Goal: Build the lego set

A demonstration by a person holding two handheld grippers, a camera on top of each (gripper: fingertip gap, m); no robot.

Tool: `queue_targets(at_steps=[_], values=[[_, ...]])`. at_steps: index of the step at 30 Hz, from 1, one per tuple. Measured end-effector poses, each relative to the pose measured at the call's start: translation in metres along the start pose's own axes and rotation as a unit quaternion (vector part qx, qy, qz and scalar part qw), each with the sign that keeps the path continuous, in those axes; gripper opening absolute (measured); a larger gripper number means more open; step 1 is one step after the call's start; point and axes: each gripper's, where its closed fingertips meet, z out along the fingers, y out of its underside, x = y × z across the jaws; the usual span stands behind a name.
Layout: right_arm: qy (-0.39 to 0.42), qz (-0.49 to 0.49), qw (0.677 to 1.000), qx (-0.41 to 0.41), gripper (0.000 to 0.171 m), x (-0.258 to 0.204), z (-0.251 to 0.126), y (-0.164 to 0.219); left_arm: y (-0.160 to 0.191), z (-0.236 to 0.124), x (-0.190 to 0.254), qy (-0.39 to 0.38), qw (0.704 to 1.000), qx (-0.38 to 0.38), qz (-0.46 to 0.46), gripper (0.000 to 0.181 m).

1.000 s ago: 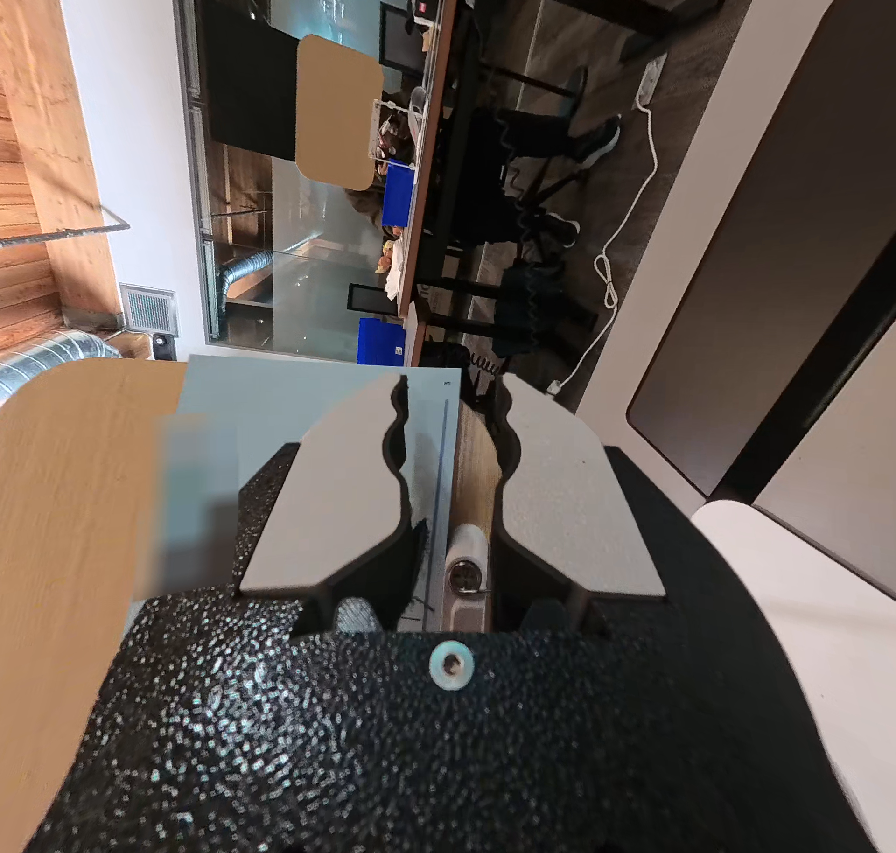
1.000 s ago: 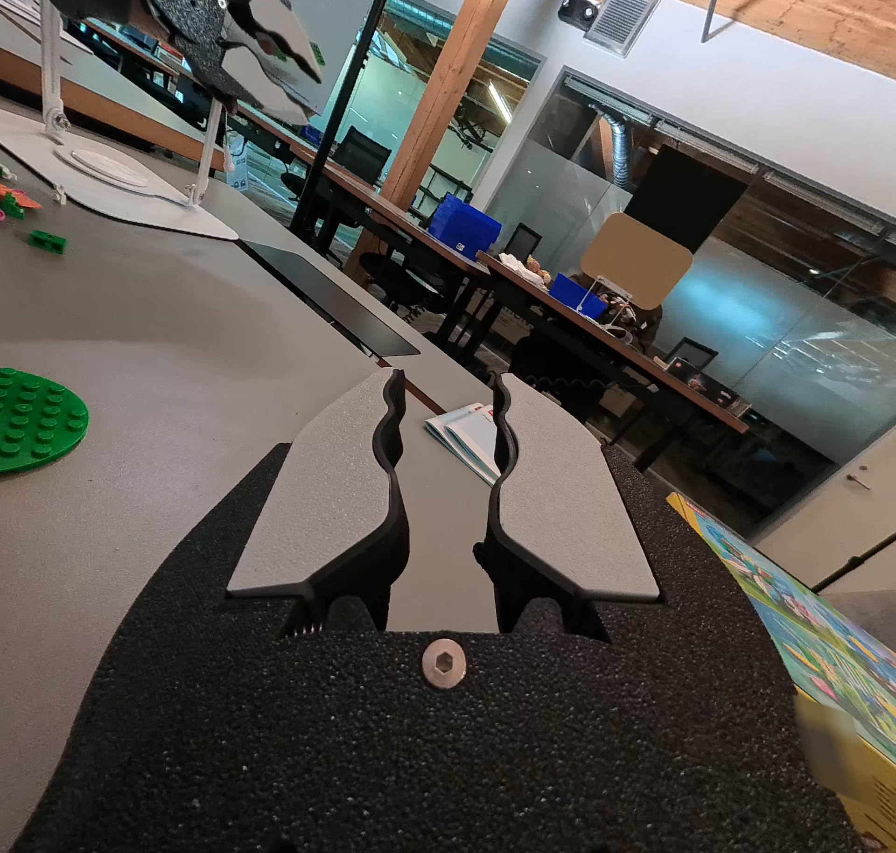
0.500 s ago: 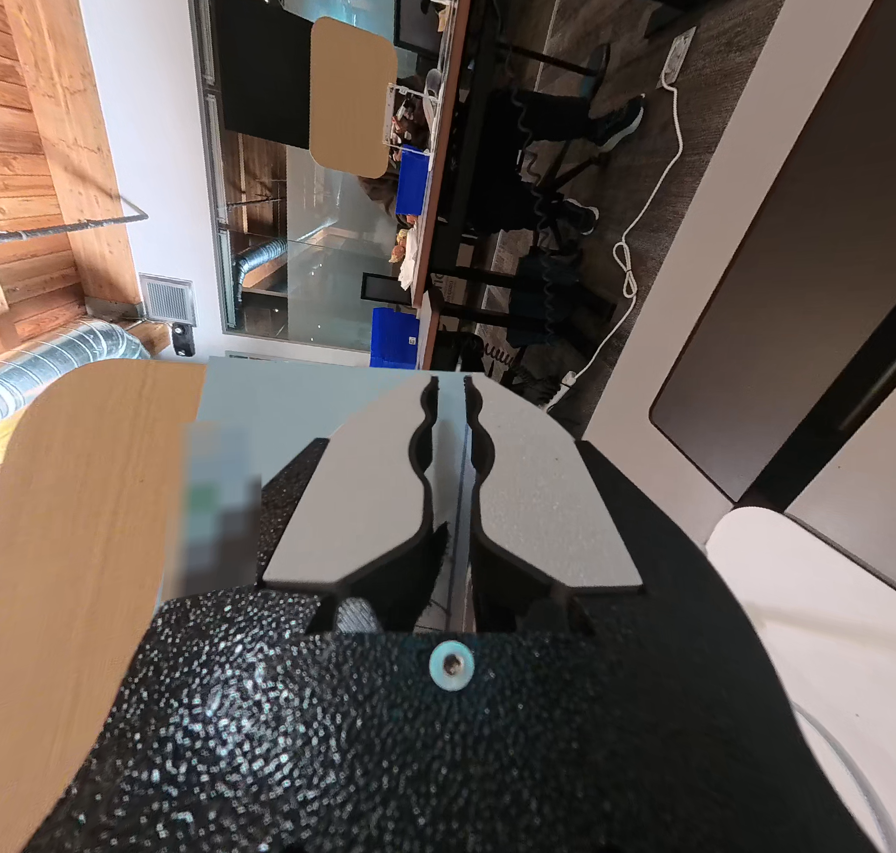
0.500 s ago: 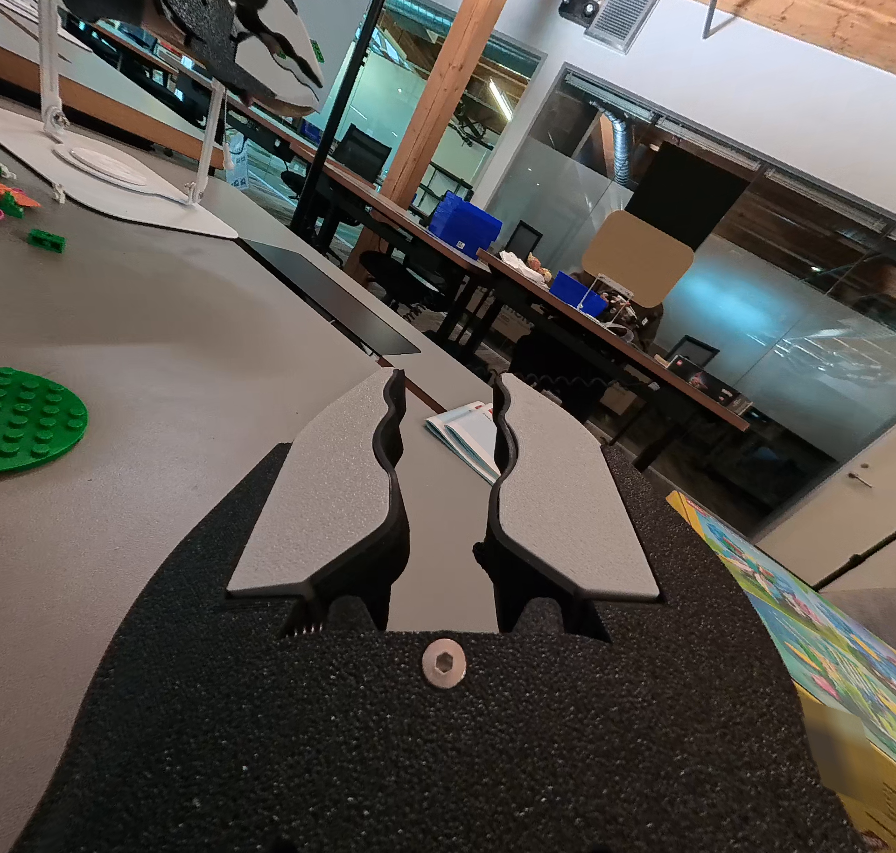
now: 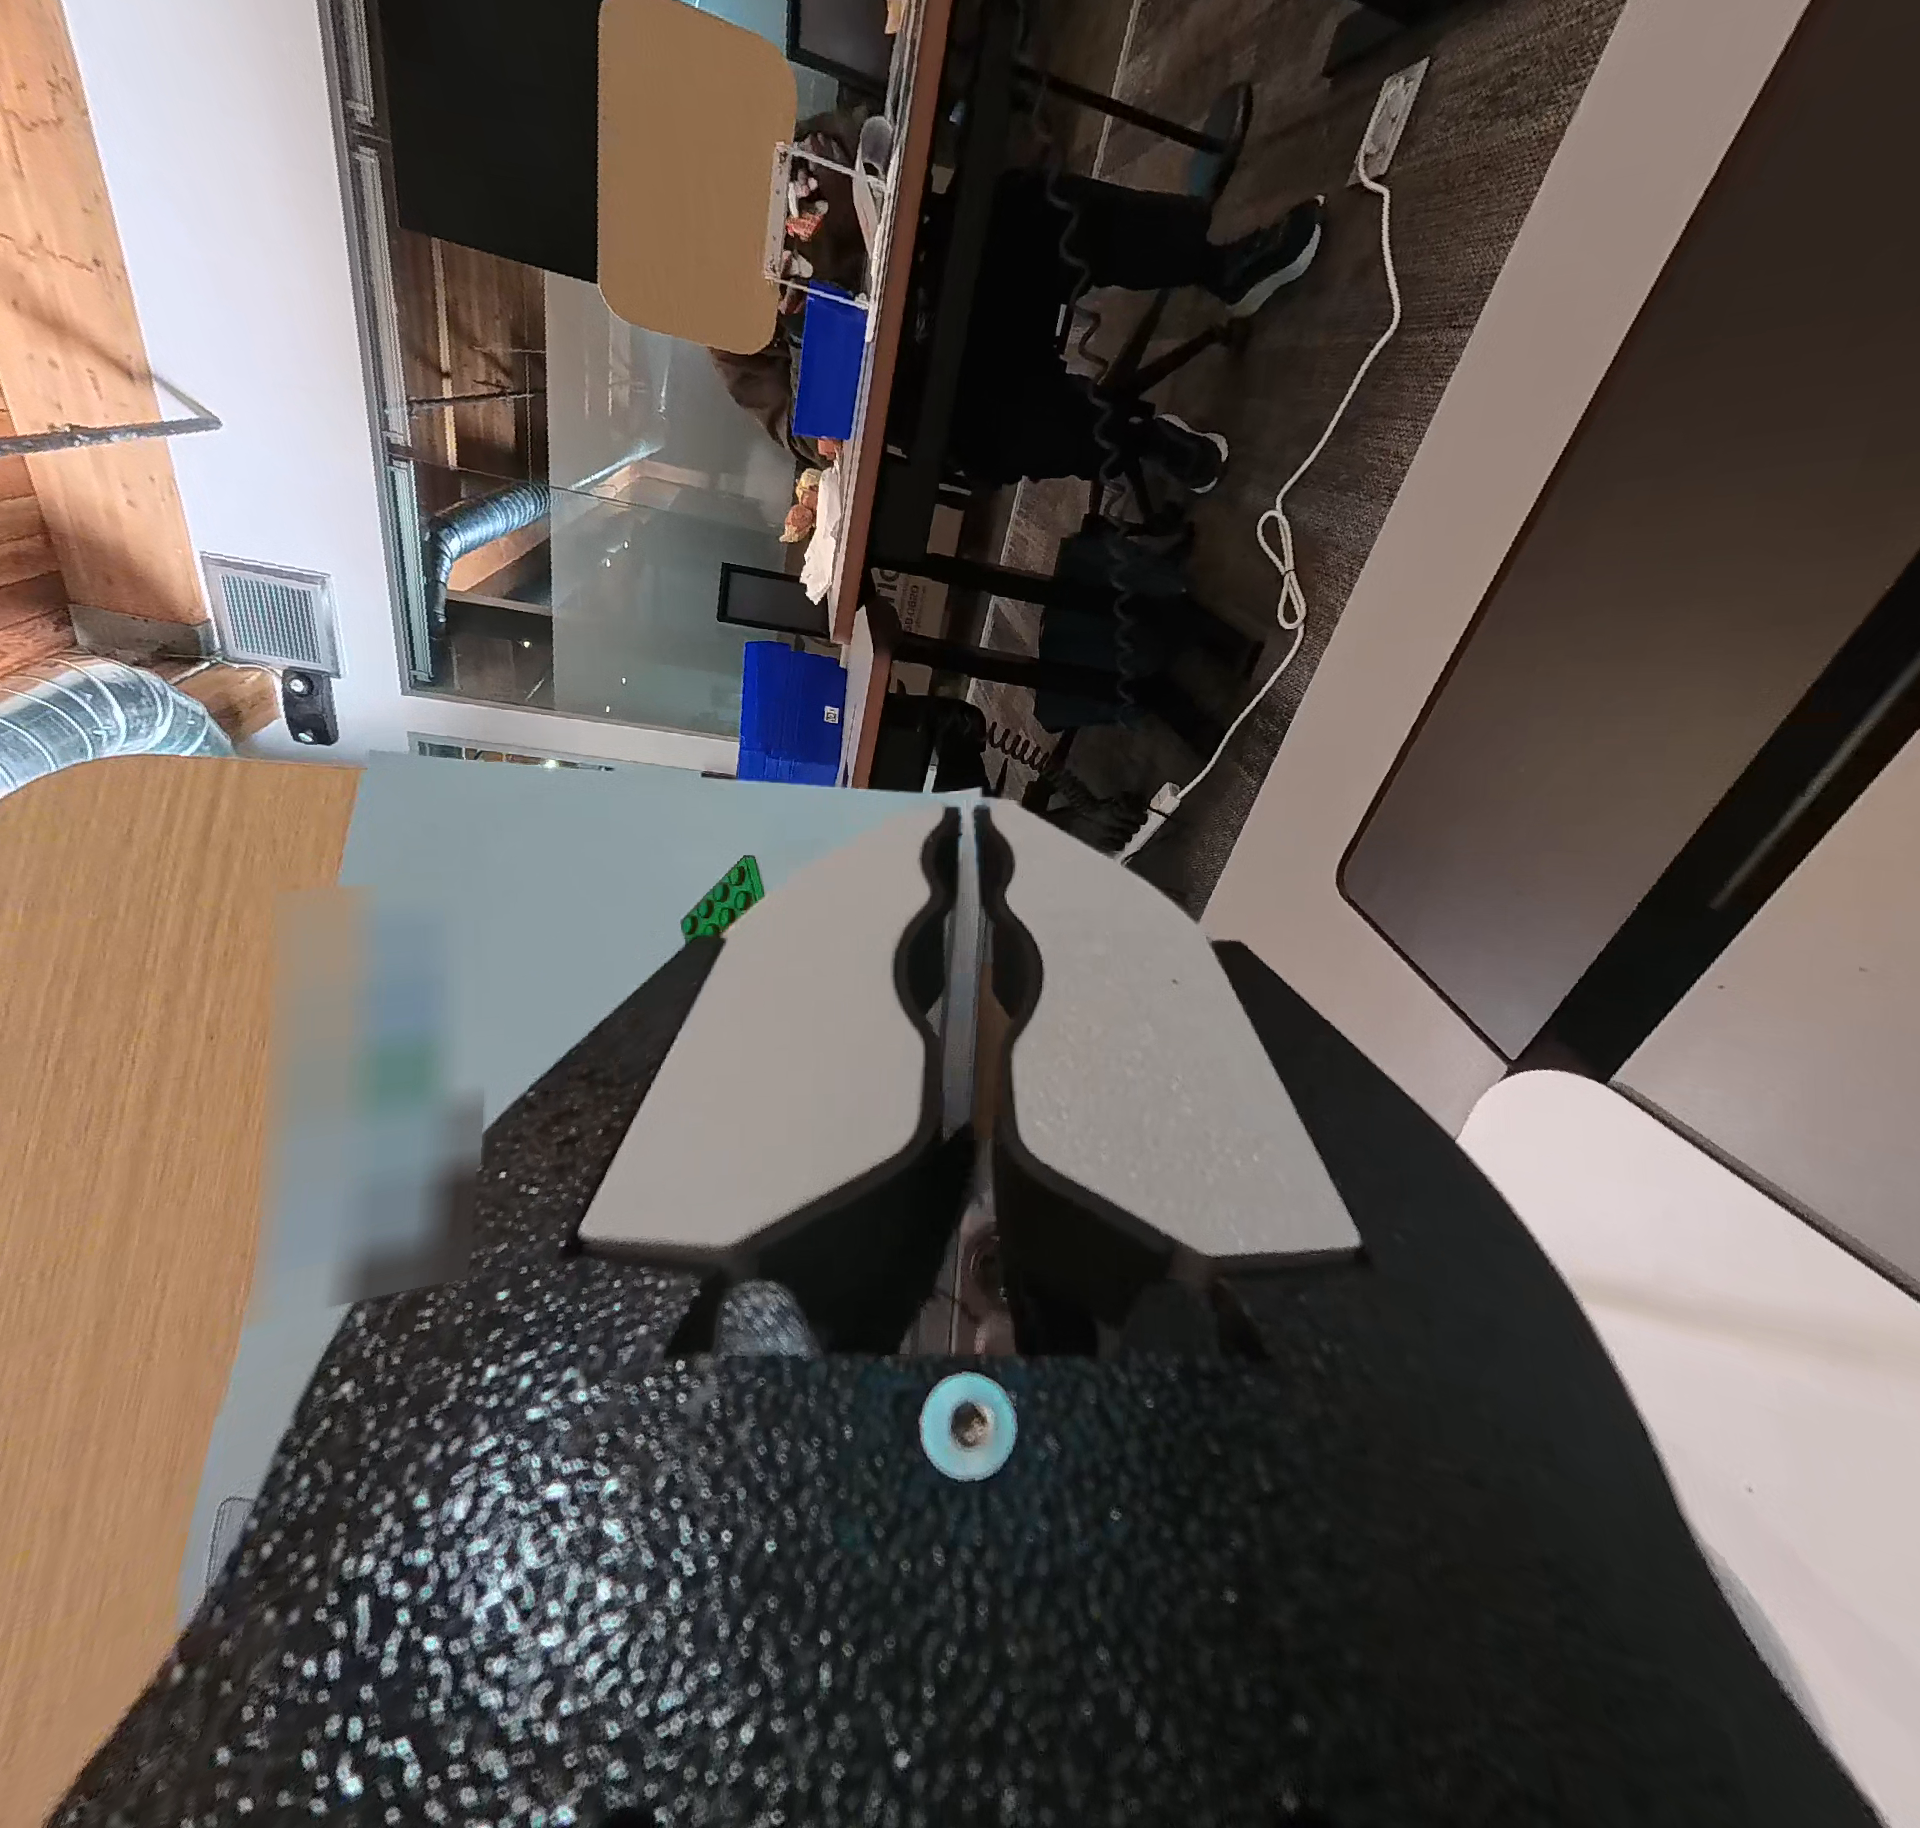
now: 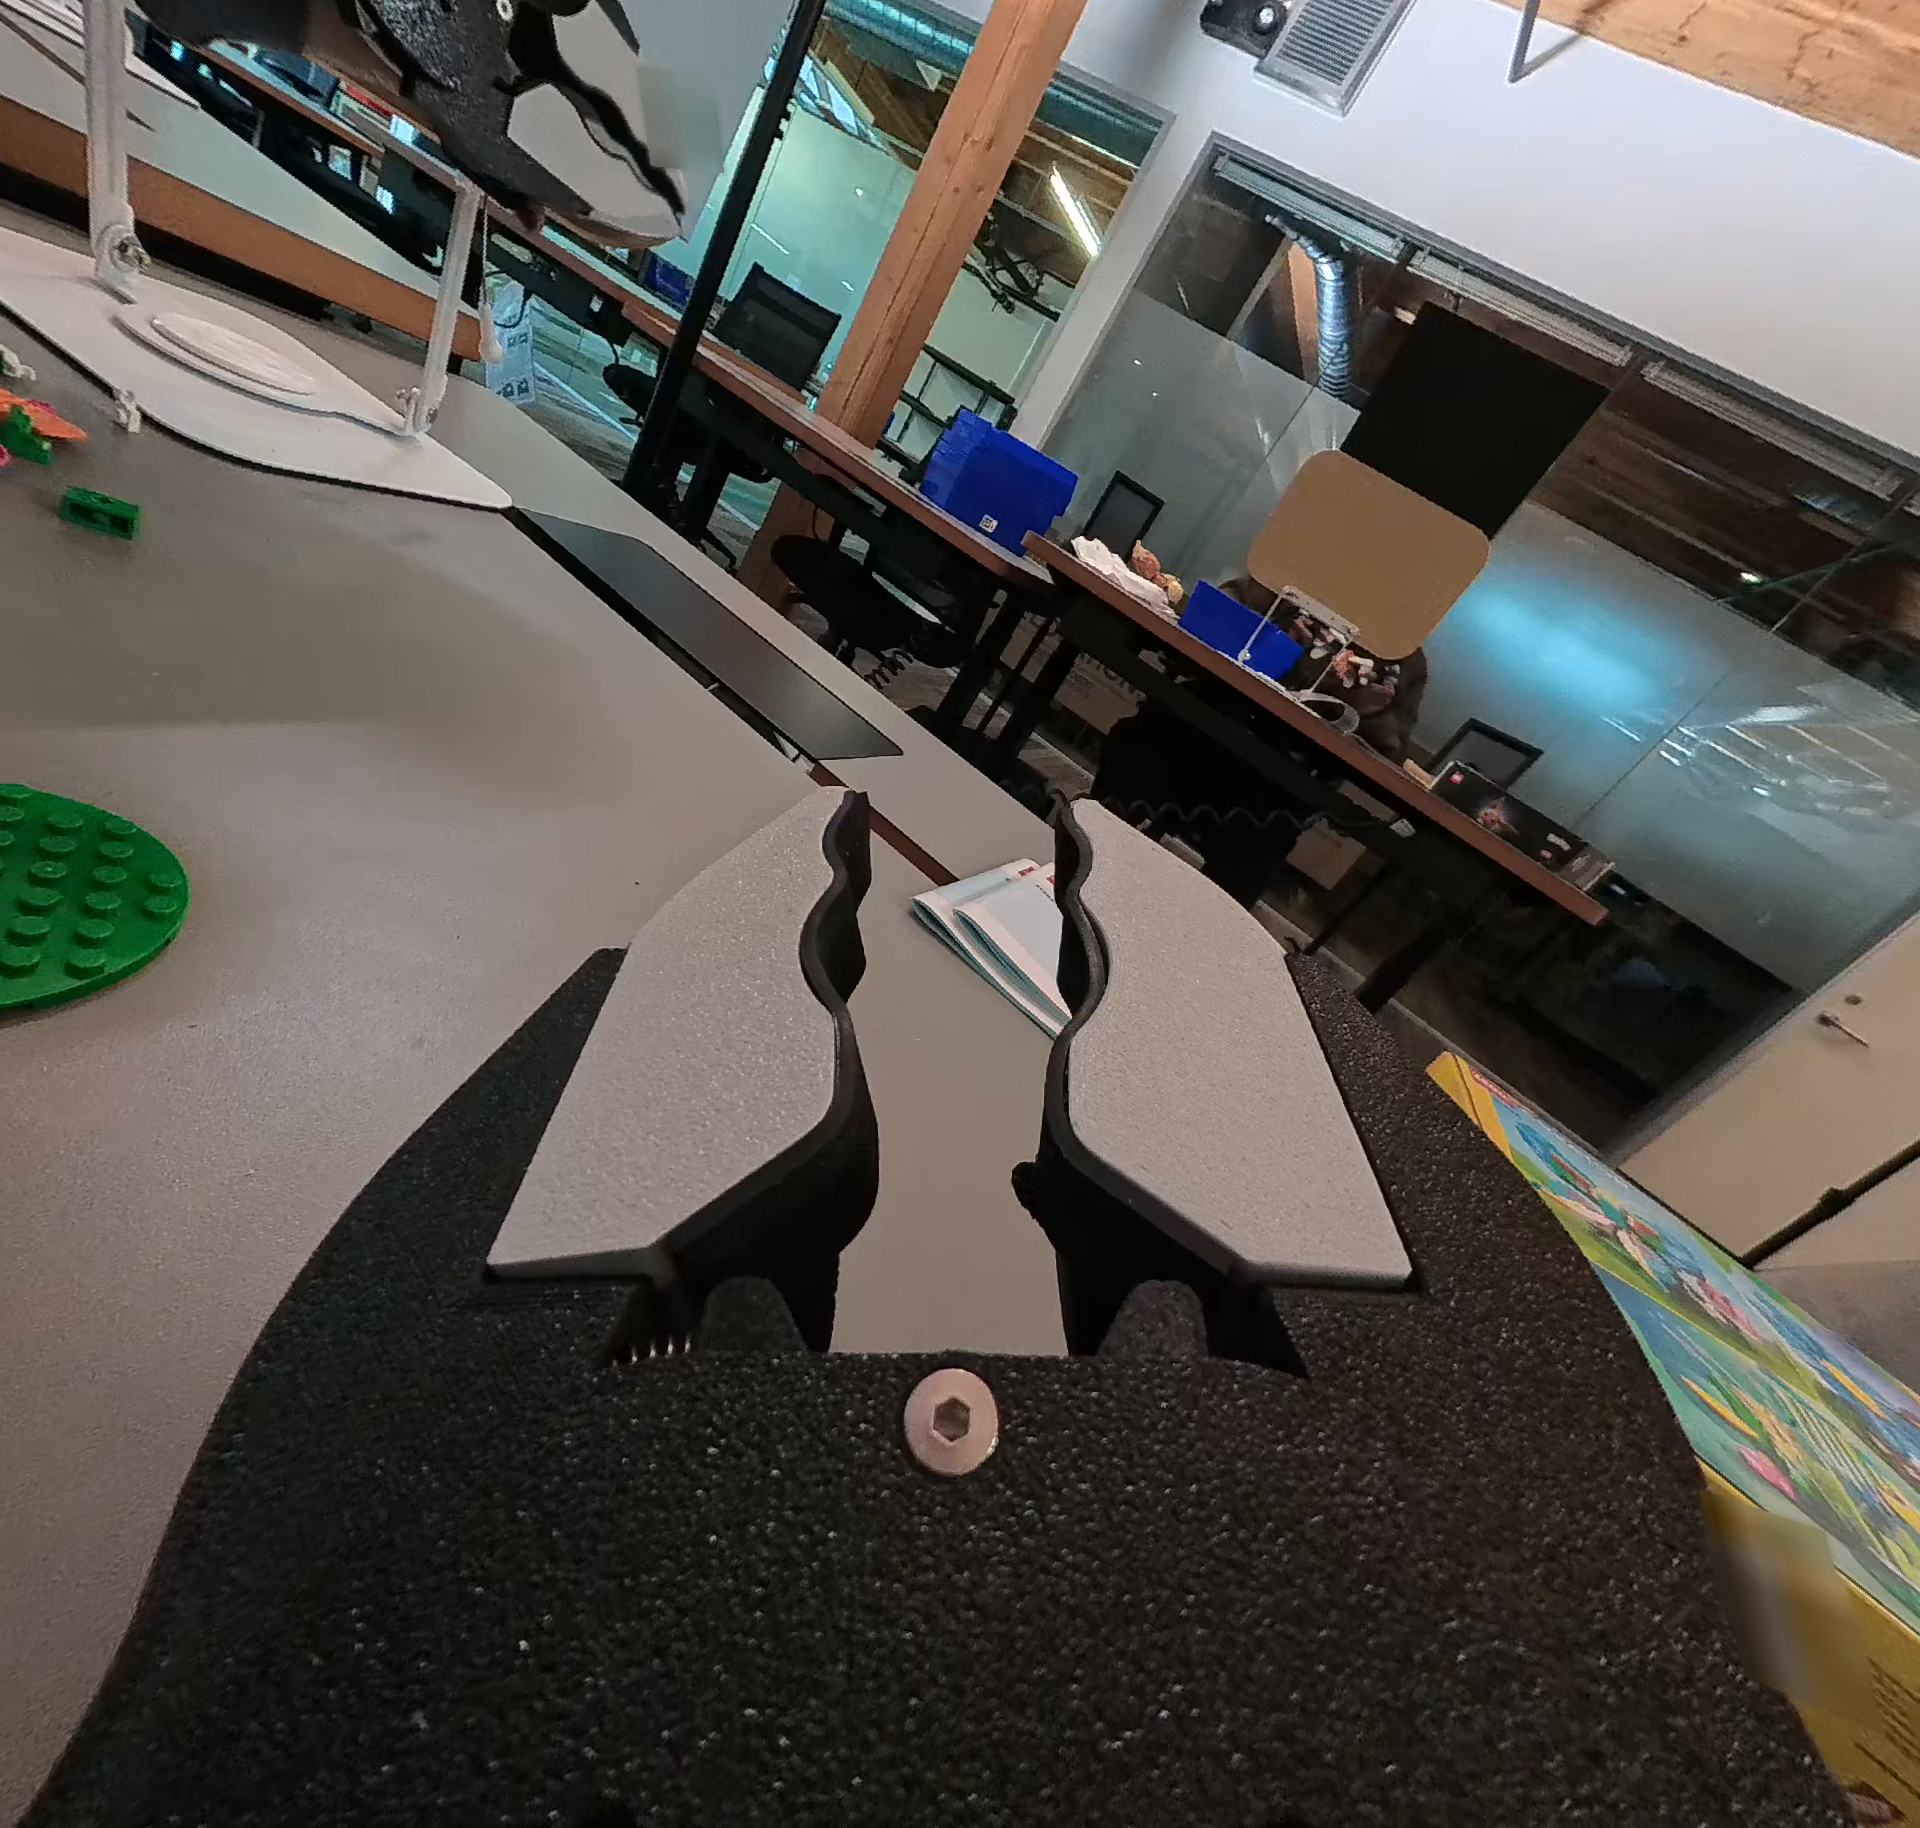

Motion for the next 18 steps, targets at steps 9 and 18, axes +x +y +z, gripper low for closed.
queue_targets(at_steps=[9, 18], values=[[-0.001, 0.001, 1.000, -0.001, 0.033, 0.000, 0.001, 0.000, -0.001, -0.007, -0.012, -0.036, 0.999, 0.010, -0.018, 0.000], [-0.002, -0.013, 1.000, 0.003, 0.033, -0.002, 0.001, -0.002, -0.012, -0.083, -0.041, -0.071, 0.929, 0.186, -0.312, 0.000]])
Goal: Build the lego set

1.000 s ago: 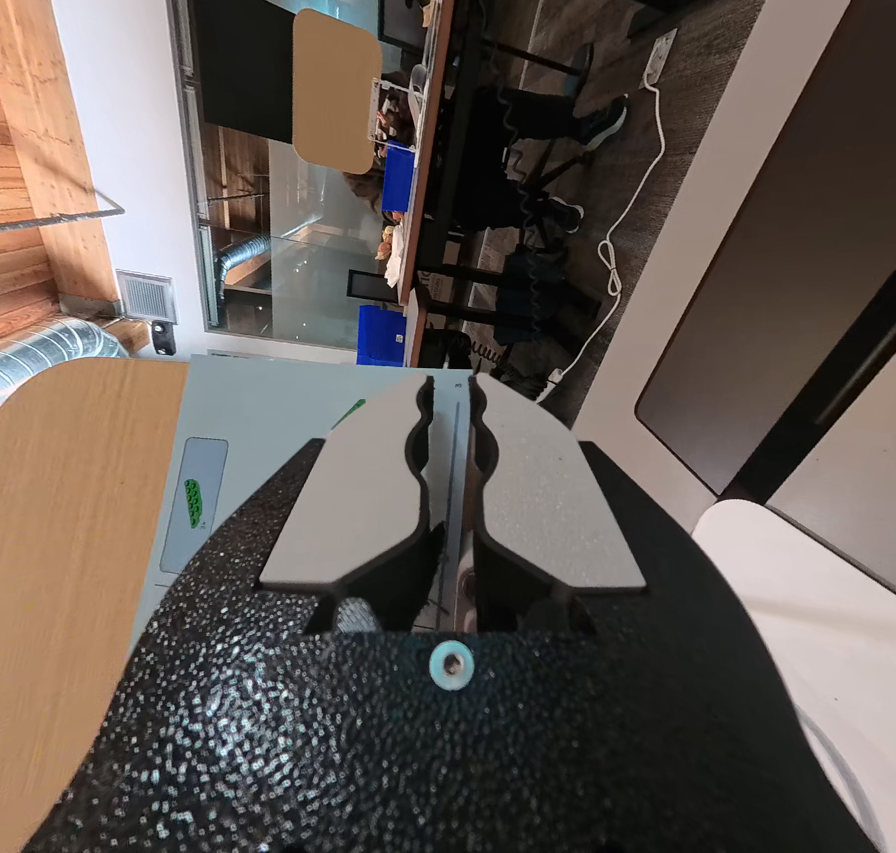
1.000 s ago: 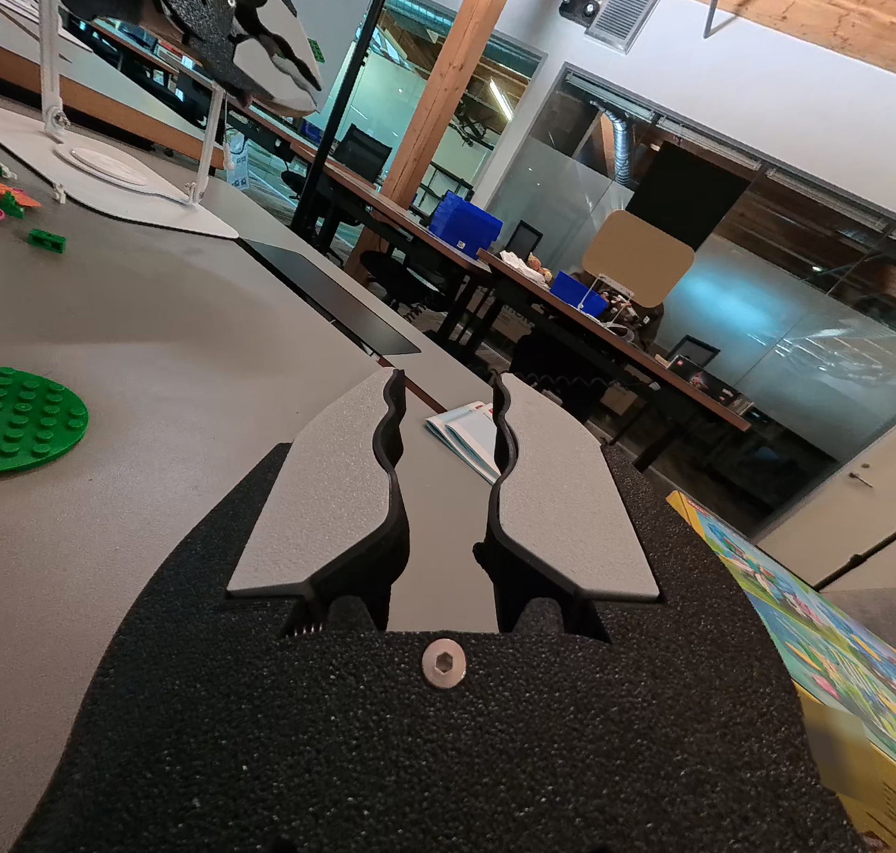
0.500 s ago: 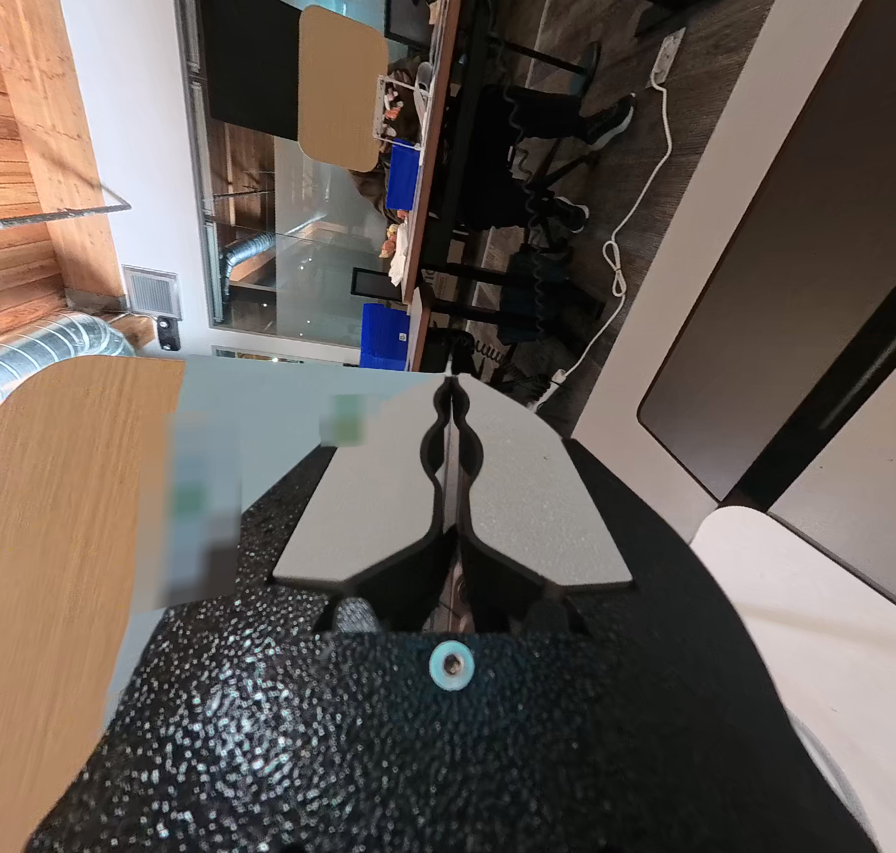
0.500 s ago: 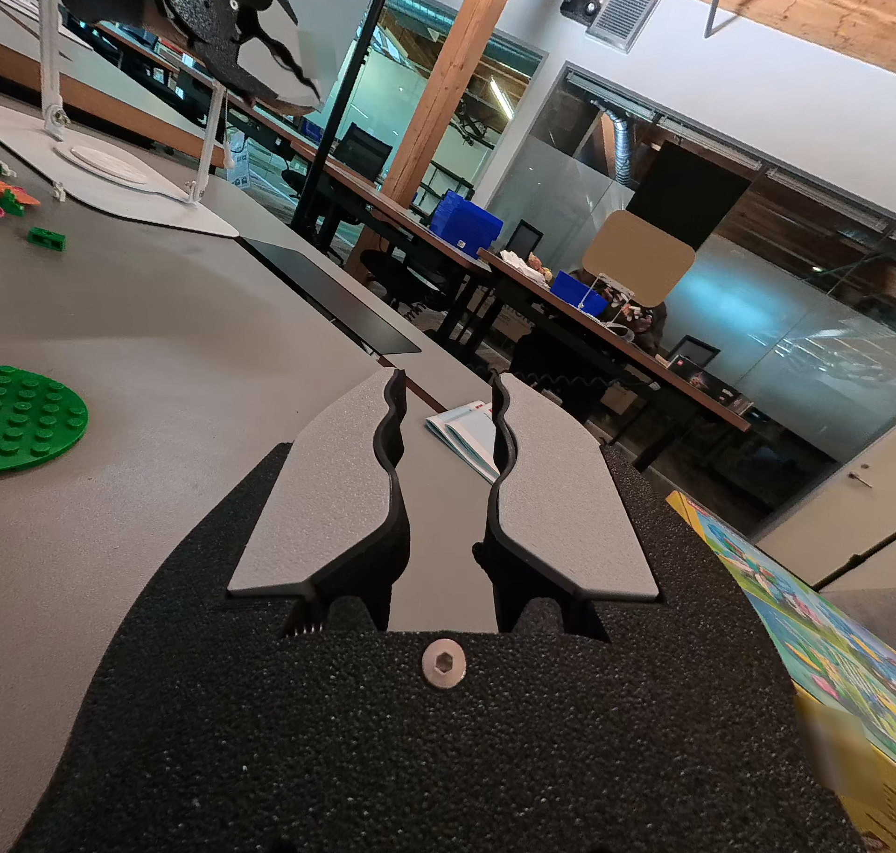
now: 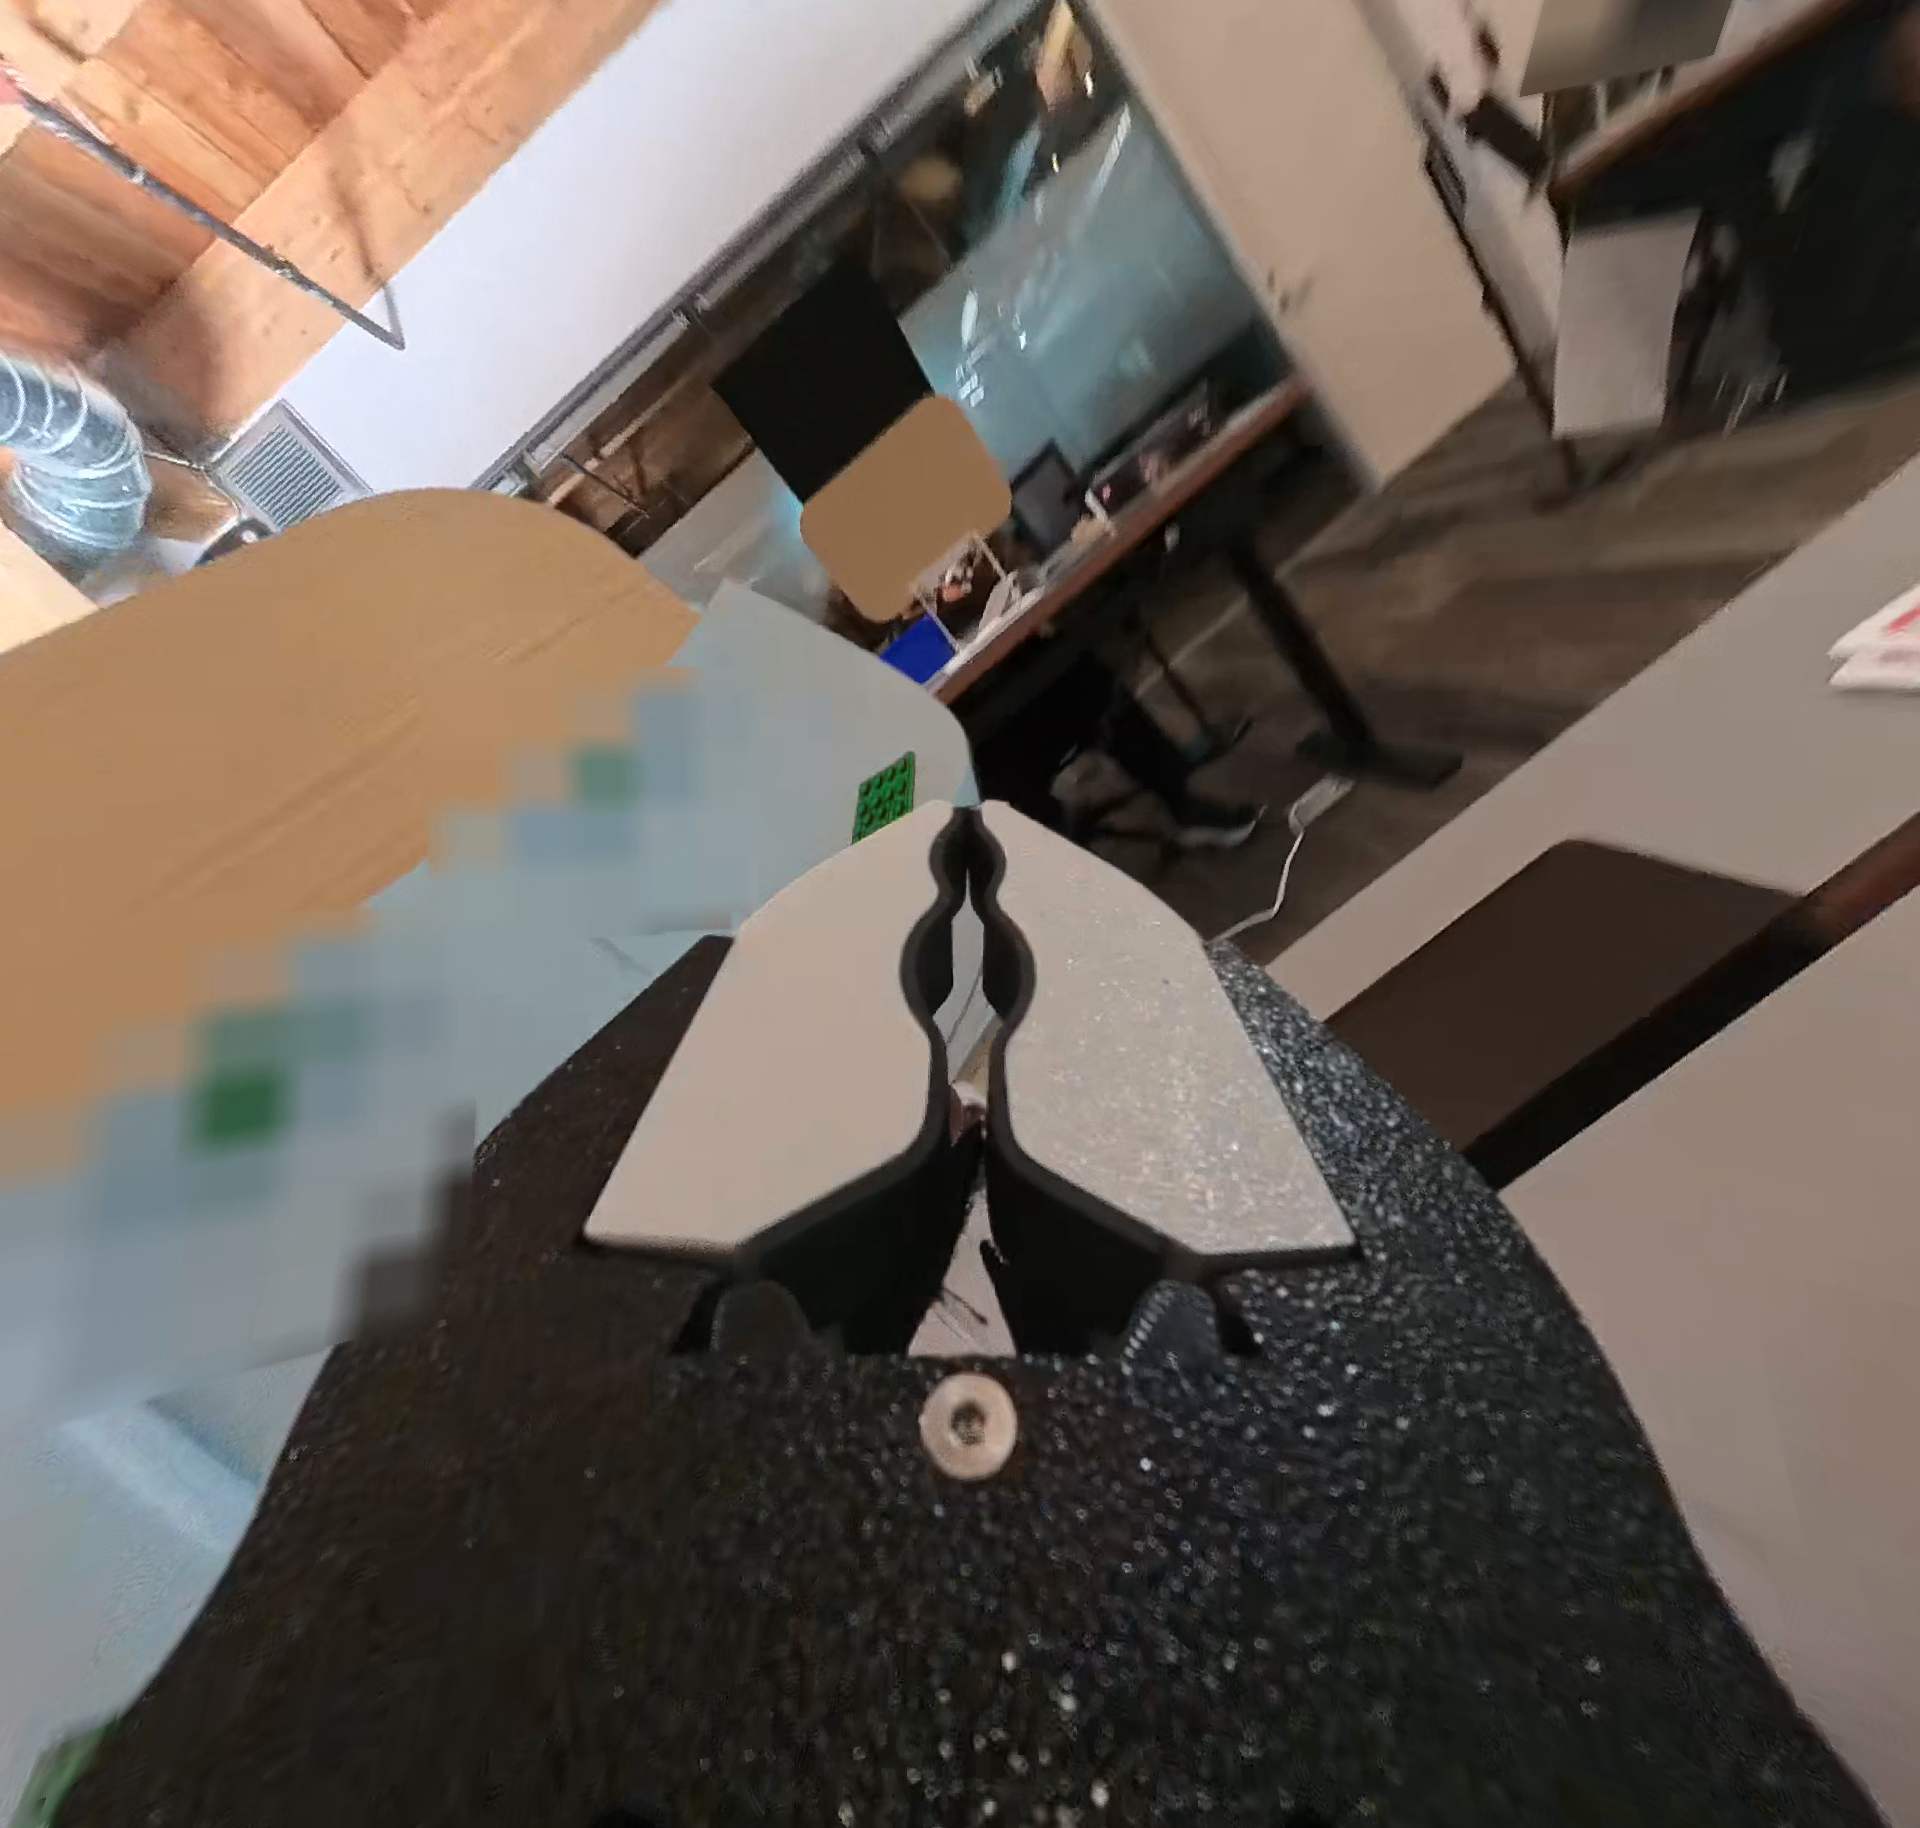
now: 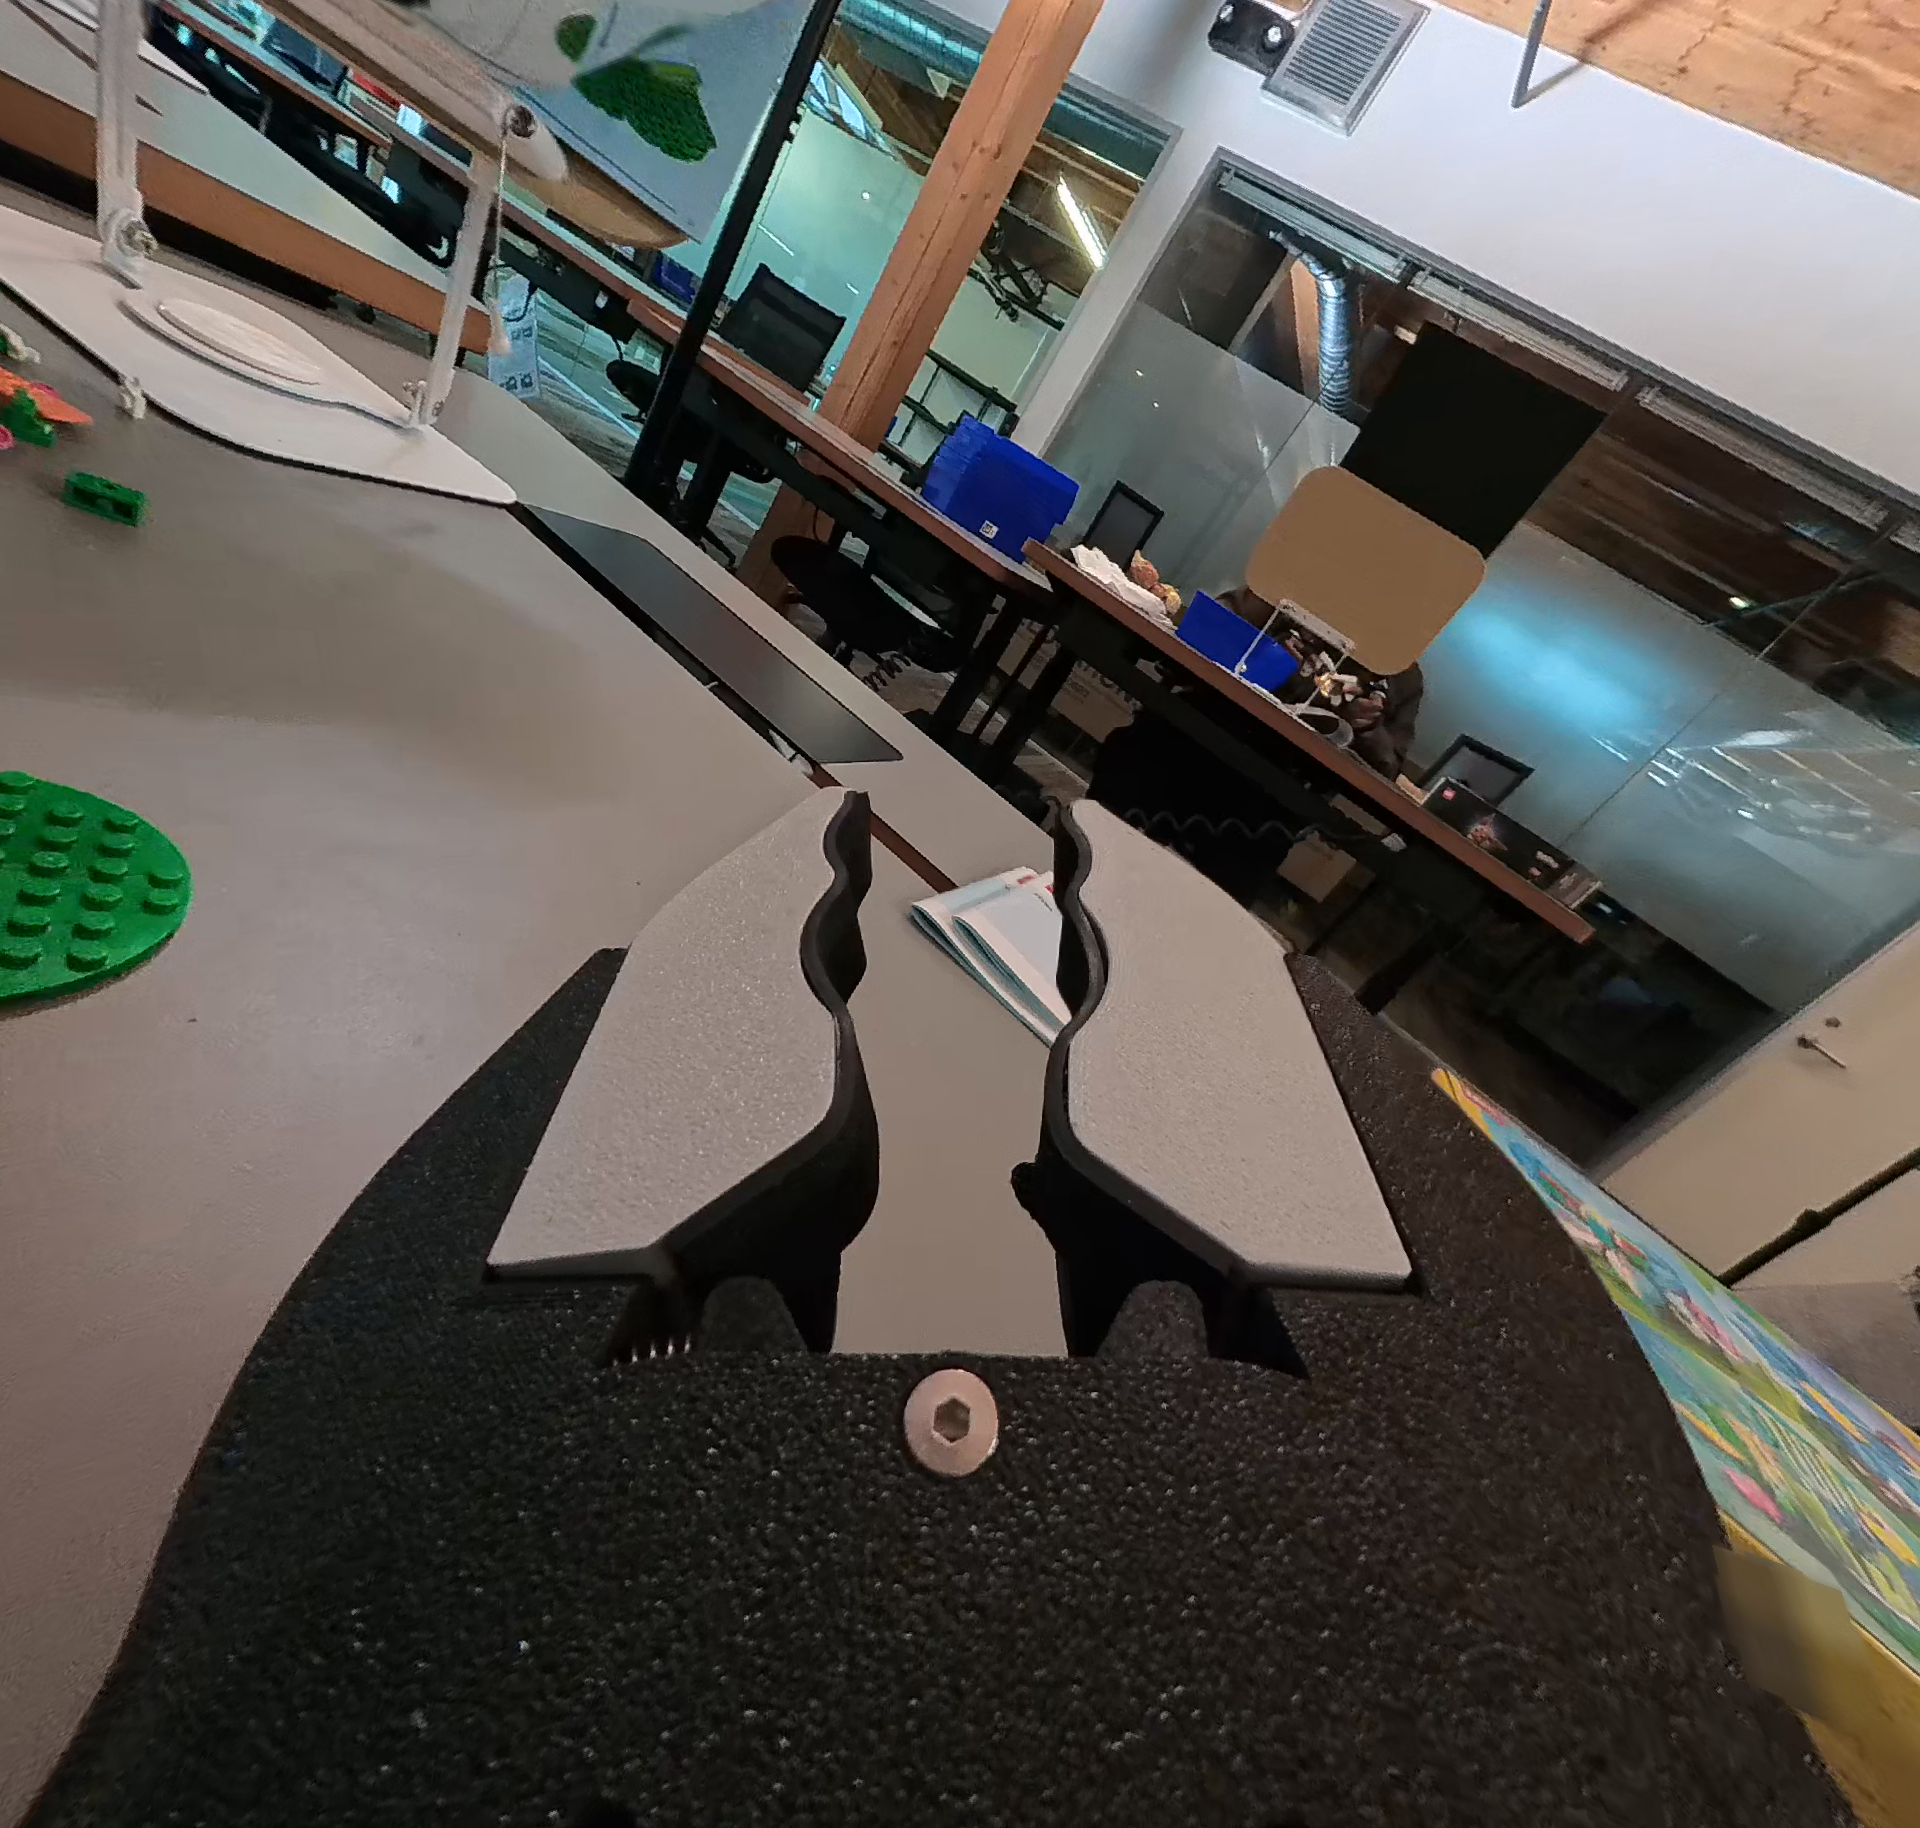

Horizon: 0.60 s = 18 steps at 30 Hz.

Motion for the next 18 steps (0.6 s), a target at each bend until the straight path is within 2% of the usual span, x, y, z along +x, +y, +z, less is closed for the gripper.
queue_targets(at_steps=[4, 6, 8, 11, 14, 18], values=[[-0.004, 0.002, 1.000, 0.012, 0.033, -0.003, 0.003, -0.011, -0.017, -0.041, -0.010, 0.006, 0.994, 0.073, -0.078, 0.000], [-0.042, -0.006, 0.999, 0.035, 0.028, -0.013, 0.010, -0.043, -0.025, -0.061, -0.016, 0.017, 0.988, 0.102, -0.115, 0.000], [-0.081, -0.011, 0.996, 0.039, 0.025, -0.027, 0.028, -0.080, -0.021, -0.075, -0.025, 0.006, 0.988, 0.096, -0.119, 0.000], [-0.174, 0.027, 0.983, 0.045, 0.032, -0.061, 0.069, -0.131, -0.012, -0.087, -0.035, -0.023, 0.993, 0.068, -0.089, 0.000], [-0.284, 0.063, 0.955, 0.060, 0.030, -0.099, 0.124, -0.165, -0.013, -0.103, -0.043, -0.056, 0.994, 0.054, -0.082, 0.000], [-0.304, 0.112, 0.946, 0.024, 0.037, -0.117, 0.222, -0.170, 0.001, -0.126, -0.054, -0.092, 0.991, -0.006, -0.102, 0.000]])
